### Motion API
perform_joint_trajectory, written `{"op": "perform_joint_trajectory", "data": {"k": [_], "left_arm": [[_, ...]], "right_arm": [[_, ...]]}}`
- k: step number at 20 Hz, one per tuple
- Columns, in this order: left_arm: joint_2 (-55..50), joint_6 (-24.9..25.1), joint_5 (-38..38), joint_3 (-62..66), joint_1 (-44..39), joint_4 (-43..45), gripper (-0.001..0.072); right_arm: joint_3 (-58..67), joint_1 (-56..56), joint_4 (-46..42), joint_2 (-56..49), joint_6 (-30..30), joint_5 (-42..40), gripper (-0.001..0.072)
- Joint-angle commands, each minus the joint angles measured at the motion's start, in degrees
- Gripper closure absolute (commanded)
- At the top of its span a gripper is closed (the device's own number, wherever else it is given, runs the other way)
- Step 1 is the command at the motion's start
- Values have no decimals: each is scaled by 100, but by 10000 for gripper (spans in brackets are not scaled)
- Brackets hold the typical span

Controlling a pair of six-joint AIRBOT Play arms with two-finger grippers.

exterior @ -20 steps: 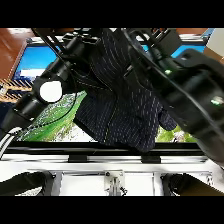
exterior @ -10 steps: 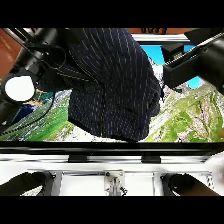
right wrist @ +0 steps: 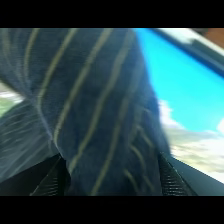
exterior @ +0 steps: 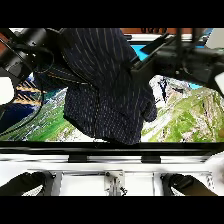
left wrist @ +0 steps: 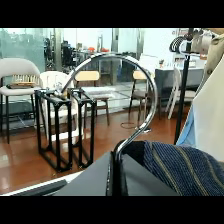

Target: Fold the shirts.

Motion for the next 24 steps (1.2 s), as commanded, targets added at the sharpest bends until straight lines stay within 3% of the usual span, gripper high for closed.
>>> {"op": "perform_joint_trajectory", "data": {"k": [1, 2, 3, 4, 8, 15, 16, 17, 18, 19, 23, 24], "left_arm": [[31, 90, -157, 2, 181, 0, 654], [33, 90, -160, 2, 236, 0, 653], [31, 90, -160, 2, 289, 0, 654], [31, 90, -160, 2, 334, 0, 654], [37, 87, -157, 2, 483, 0, 654], [127, 68, -160, 2, 566, -4, 653], [140, 68, -160, 2, 566, -4, 653], [153, 68, -160, 2, 566, -4, 654], [175, 68, -162, 2, 566, -7, 654], [199, 66, -162, 2, 566, -7, 654], [398, -81, -267, 2, 566, -26, 654], [437, -81, -365, 2, 566, -26, 654]], "right_arm": [[2, -155, 741, -258, -658, 472, 180], [2, -155, 551, -227, -658, 595, 411], [2, -157, 501, -184, -658, 627, 522], [2, -155, 468, -122, -662, 595, 590], [2, -155, 466, 249, -660, 238, 599], [2, -155, 304, 529, -330, 334, 599], [2, -155, 345, 496, -278, 393, 593], [2, -155, 413, 448, -227, 437, 449], [2, -155, 435, 396, -162, 444, 188], [2, -155, 435, 337, -164, 444, 154], [2, -155, 485, 4, -623, 275, 146], [2, -155, 682, -79, -754, 94, 90]]}}
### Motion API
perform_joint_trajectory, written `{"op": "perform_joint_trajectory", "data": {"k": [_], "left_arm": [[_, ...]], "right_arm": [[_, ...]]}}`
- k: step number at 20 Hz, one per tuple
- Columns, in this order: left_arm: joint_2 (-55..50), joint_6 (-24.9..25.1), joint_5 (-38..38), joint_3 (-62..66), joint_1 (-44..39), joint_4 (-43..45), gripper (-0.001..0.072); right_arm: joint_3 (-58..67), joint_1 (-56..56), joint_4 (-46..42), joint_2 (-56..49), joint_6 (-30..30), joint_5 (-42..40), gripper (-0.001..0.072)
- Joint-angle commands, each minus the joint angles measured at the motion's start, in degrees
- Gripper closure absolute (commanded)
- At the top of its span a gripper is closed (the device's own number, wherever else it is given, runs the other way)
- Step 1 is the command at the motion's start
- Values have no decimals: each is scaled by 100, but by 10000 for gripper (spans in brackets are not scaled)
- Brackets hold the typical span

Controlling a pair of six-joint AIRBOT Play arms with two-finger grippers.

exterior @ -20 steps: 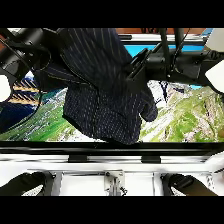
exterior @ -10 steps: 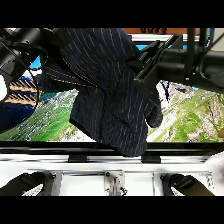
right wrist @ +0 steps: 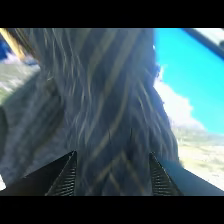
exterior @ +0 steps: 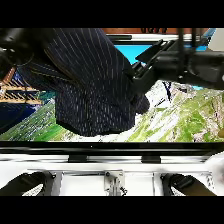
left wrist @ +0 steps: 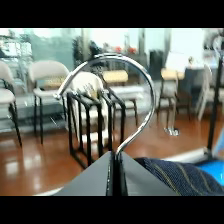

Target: Fold the shirts.

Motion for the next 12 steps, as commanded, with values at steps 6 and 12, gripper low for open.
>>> {"op": "perform_joint_trajectory", "data": {"k": [6, 12], "left_arm": [[284, -109, -597, 0, -39, -59, 654], [319, -109, -647, 0, -164, -398, 654]], "right_arm": [[7, -2, 994, -398, -1545, -1405, 64], [7, 22, 1808, -826, -1593, -1355, 66]]}}
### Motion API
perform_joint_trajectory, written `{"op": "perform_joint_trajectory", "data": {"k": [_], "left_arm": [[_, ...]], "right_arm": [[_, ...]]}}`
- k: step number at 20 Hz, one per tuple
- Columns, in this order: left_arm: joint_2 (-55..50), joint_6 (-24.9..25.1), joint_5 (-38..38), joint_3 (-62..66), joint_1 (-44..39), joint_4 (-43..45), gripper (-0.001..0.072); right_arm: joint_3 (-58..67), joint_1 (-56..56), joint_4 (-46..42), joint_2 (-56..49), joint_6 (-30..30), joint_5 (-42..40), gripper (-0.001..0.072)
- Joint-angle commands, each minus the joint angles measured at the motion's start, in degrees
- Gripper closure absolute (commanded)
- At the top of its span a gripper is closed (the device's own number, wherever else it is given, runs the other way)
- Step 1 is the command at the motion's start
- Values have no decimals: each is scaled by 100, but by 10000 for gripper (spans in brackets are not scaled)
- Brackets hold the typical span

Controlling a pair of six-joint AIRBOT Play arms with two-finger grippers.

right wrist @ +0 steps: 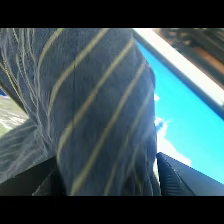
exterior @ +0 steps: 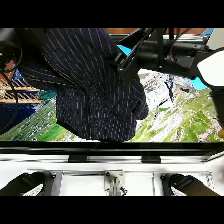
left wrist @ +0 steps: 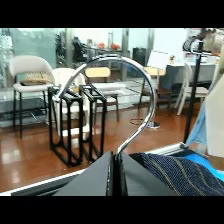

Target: Fold the shirts.

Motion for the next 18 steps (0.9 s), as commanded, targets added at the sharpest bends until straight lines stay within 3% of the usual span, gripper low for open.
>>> {"op": "perform_joint_trajectory", "data": {"k": [1, 3, 6, 8, 10, 11, 12, 18], "left_arm": [[11, -7, -52, 0, -116, -245, 654], [9, -7, -61, 0, -179, -243, 654], [4, -7, -74, 0, -179, -243, 631], [7, -7, -96, 0, -249, -245, 348], [9, -4, -94, 0, -389, -240, 170], [17, -2, -92, 2, -455, -240, 118], [39, -2, -76, 2, -507, -240, 92], [573, -4, 802, 2, -970, -240, 97]], "right_arm": [[0, 17, 581, -284, -111, -61, 153], [0, 15, 640, -317, -94, -90, 593], [2, 15, 629, -101, -76, -107, 603], [2, 9, 398, 109, 254, -155, 605], [0, 11, 131, 308, 470, -153, 606], [0, 11, -79, 391, 647, -153, 606], [0, 11, -378, 479, 828, -149, 607], [2, 9, -1923, 859, 1786, -162, 607]]}}
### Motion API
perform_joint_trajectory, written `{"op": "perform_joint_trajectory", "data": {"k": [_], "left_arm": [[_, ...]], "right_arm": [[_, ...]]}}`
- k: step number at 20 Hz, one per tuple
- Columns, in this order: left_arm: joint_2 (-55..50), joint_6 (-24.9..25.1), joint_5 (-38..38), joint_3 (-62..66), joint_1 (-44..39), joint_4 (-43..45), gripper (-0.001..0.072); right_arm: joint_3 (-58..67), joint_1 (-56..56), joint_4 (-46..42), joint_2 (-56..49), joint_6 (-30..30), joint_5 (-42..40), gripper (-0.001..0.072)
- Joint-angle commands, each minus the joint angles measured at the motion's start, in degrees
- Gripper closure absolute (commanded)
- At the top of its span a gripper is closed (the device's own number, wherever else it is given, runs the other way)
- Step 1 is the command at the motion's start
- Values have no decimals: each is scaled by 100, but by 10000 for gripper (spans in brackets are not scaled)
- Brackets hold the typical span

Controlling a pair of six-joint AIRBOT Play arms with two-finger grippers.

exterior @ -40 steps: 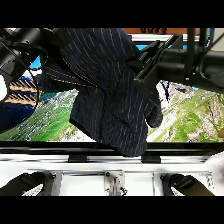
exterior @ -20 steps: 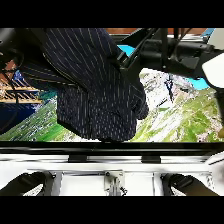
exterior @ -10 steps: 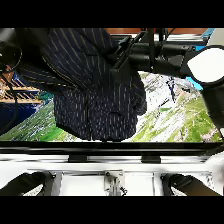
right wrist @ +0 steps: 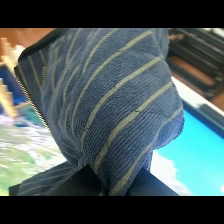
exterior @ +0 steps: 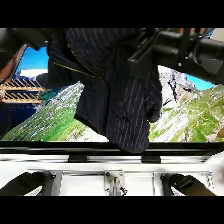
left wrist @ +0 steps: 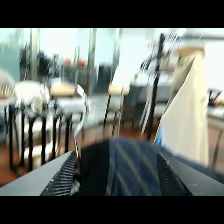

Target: Fold the shirts.

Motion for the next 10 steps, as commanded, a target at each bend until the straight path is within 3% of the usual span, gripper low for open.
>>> {"op": "perform_joint_trajectory", "data": {"k": [1, 5, 8, 10], "left_arm": [[310, 7, 544, 2, -365, 7, 97], [527, 28, 531, 0, -726, 13, 99], [542, 28, 531, -2, -649, 31, 102], [540, 28, 533, -4, -546, 31, 115]], "right_arm": [[4, 0, -1263, 199, 837, -109, 606], [4, 0, -3460, 413, 2052, -682, 607], [4, -131, -5731, 743, 3316, -645, 606], [4, -461, -6481, 1032, 3731, -490, 607]]}}
